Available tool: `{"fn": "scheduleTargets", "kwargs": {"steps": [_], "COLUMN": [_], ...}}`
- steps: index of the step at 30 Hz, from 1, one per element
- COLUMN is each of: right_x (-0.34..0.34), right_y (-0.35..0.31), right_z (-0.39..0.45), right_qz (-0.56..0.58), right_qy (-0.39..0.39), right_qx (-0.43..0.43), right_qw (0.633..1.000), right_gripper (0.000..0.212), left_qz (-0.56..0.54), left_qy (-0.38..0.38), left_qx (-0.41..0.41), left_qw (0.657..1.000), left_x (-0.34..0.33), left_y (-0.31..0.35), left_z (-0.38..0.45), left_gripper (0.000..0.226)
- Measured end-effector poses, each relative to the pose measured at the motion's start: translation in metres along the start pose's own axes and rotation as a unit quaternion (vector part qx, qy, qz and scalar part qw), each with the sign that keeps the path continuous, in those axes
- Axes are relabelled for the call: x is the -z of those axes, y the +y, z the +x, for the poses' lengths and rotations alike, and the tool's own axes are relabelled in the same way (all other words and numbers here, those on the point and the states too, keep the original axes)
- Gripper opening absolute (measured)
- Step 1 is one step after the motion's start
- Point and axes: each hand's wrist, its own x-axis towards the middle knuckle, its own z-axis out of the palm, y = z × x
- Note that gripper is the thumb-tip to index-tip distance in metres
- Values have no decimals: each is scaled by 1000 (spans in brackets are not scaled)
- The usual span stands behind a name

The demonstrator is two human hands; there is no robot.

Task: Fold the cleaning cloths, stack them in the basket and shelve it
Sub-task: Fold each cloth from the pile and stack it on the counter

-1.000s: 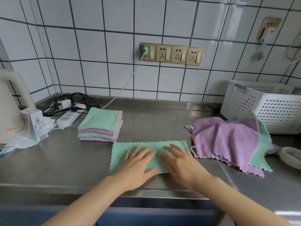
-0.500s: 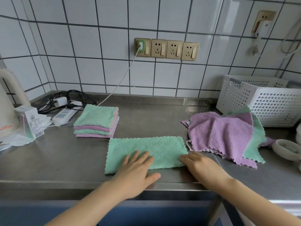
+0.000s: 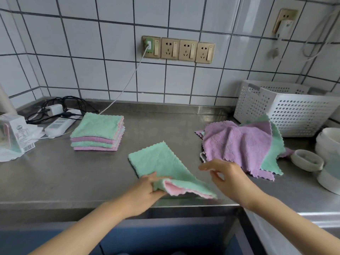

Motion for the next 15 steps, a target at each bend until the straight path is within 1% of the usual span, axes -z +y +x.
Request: {"fn": "scheduleTargets", "kwargs": {"steps": [1,2,4,6,7,8,9,10,11,13,14,15], "right_x": [-4,-9,-21,-32,-37,-41,-44,-46,-49,-55,-59,-64], "right_y": [8,11,9,2,-3,-8,-15,-22,-28,-39,-44,-48], "right_z": [0,2,5,7,7,8,7,9,12,26,37,49], "right_qz": [-5,2,39,102,131,155,179,207,240,290,301,303], "right_qy": [-23,-53,-110,-144,-145,-138,-125,-109,-91,-57,-42,-27], "right_qx": [-30,-48,-56,-49,-36,-26,-24,-25,-34,-65,-83,-103], "right_qw": [999,997,992,983,980,978,976,972,966,953,949,947], "right_gripper": [39,40,46,52,49,40,27,12,10,29,35,39], "left_qz": [-29,-41,-61,-83,-105,-130,-165,-188,-205,-277,-334,-402], "left_qy": [17,28,39,59,76,97,118,144,165,190,192,197], "left_qx": [-1,-3,-1,5,13,25,46,78,116,172,192,204], "left_qw": [999,999,997,995,991,986,978,968,958,926,902,871], "left_x": [5,8,11,14,16,18,20,24,29,36,40,42], "left_y": [-1,-1,-5,-9,-11,-10,-10,-11,-11,-18,-20,-19], "left_z": [-3,-7,-12,-19,-22,-25,-28,-29,-29,-22,-17,-12], "left_gripper": [43,42,25,23,24,26,31,39,46,63,61,48]}}
